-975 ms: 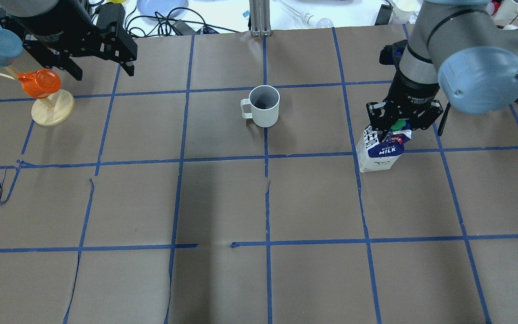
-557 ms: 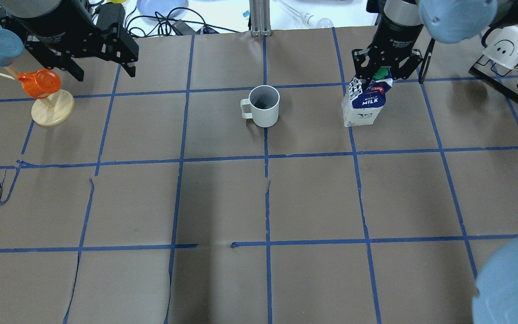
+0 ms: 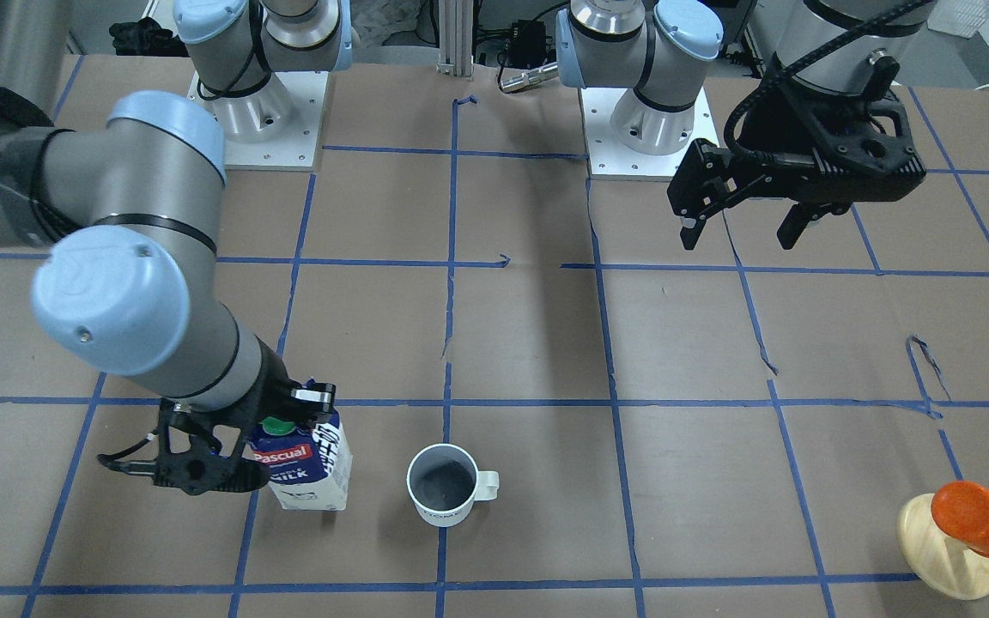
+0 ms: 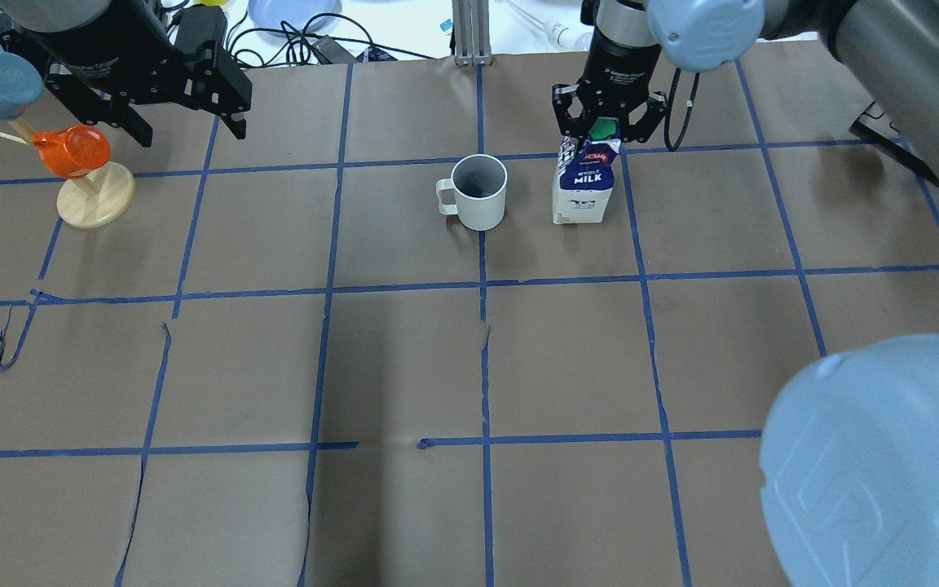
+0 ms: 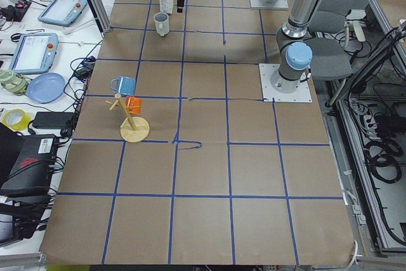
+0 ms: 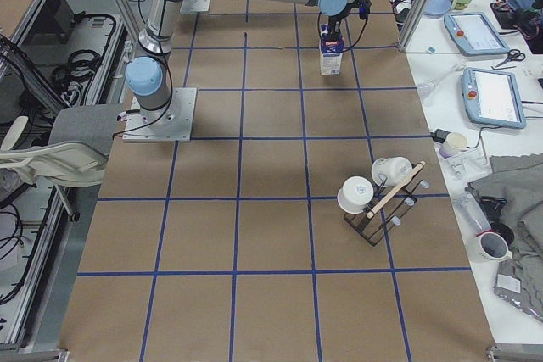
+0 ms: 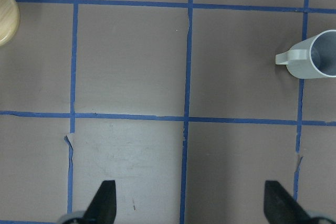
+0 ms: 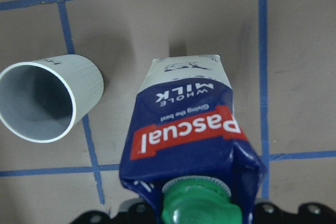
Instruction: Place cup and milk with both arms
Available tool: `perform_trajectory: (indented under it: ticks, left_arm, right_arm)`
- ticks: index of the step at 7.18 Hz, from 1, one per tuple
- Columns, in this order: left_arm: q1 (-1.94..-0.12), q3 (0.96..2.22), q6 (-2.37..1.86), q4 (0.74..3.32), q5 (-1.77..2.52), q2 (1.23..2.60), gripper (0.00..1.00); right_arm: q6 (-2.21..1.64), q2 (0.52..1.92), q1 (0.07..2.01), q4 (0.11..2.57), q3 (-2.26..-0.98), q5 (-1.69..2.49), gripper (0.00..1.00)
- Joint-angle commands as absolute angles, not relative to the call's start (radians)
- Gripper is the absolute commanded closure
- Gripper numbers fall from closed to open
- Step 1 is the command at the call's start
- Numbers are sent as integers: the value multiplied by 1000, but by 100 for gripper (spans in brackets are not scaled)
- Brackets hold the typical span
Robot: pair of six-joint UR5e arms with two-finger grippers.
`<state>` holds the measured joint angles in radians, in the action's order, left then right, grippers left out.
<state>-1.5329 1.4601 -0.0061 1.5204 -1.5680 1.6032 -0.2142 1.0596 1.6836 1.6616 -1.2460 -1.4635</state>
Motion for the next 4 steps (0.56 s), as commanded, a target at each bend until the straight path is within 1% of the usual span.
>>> perform_trajectory:
  ticks: [1,4]
  left_arm:
    - [-1535,1462,-6,1522,-1569,1605,0]
    - [-1537,1465,-6,1520,-1569,1601,0]
  right_arm:
    - [-305,1028,1727,1689,-1227,-1456,66]
    - [-305,1008,1735,1690,-1224,-1451,64]
